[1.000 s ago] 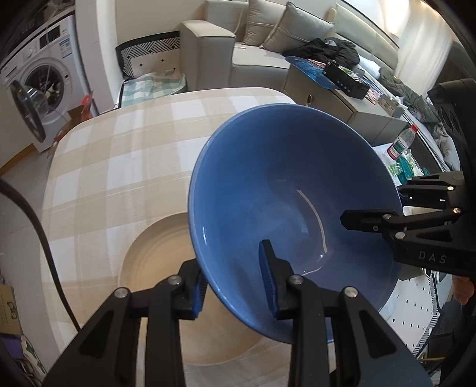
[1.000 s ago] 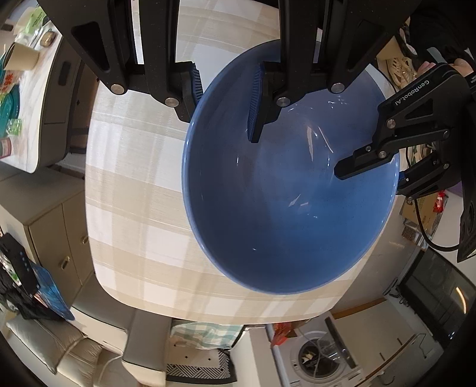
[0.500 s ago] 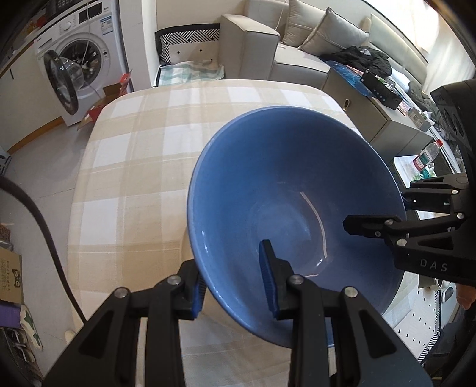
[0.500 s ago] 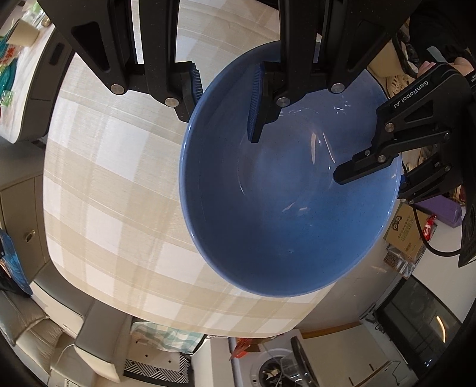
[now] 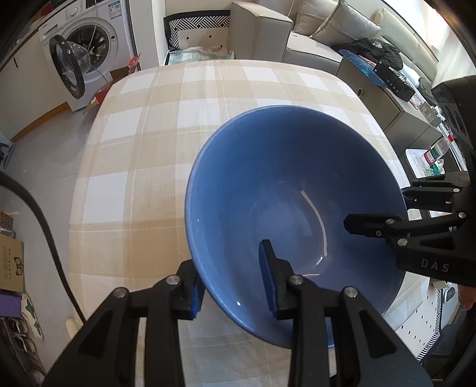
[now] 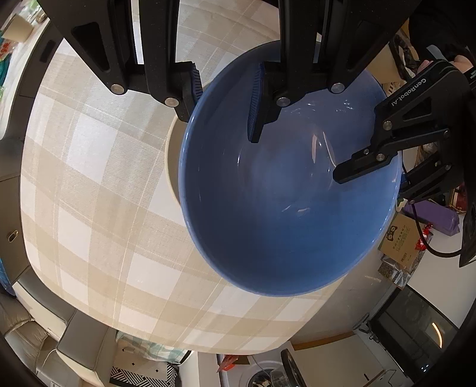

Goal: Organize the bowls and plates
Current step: 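Lift the stacked blue bowls with both grippers and carry them over the cream plates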

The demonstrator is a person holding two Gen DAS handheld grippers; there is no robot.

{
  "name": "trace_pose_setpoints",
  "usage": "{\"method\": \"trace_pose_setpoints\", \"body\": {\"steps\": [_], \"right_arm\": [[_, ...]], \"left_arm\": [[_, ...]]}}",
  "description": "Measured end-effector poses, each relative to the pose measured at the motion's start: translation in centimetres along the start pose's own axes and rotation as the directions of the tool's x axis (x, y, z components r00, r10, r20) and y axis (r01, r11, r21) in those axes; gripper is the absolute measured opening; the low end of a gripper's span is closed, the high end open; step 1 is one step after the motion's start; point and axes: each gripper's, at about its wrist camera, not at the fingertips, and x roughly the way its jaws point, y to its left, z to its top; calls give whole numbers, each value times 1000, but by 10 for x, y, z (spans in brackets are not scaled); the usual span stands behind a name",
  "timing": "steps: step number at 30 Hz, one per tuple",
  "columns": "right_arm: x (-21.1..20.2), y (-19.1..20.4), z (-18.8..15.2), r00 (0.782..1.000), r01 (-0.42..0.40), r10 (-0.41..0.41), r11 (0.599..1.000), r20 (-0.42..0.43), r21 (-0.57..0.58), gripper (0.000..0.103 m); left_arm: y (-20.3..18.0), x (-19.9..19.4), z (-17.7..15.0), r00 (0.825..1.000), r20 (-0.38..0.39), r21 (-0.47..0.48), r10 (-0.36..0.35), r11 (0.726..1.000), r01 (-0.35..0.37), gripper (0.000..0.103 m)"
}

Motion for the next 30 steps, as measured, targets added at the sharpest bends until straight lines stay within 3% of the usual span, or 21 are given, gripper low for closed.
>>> {"method": "trace_pose_setpoints", "body": {"steps": [20, 26, 30], "right_arm": [[24, -4, 6, 1000, -8, 8, 1000, -28, 5, 27], [28, -4, 8, 1000, -10, 10, 1000, -23, 16, 27], [29, -8, 7, 999, -32, 32, 999, 8, 29, 30]], "left_arm": [[-7, 4, 0, 1000, -4, 28, 14, 1000, -13, 33], [-8, 4, -1, 1000, 3, 28, -6, 1000, 5, 35], [-1, 1, -3, 998, 37, 15, -58, 998, 57, 39]]}}
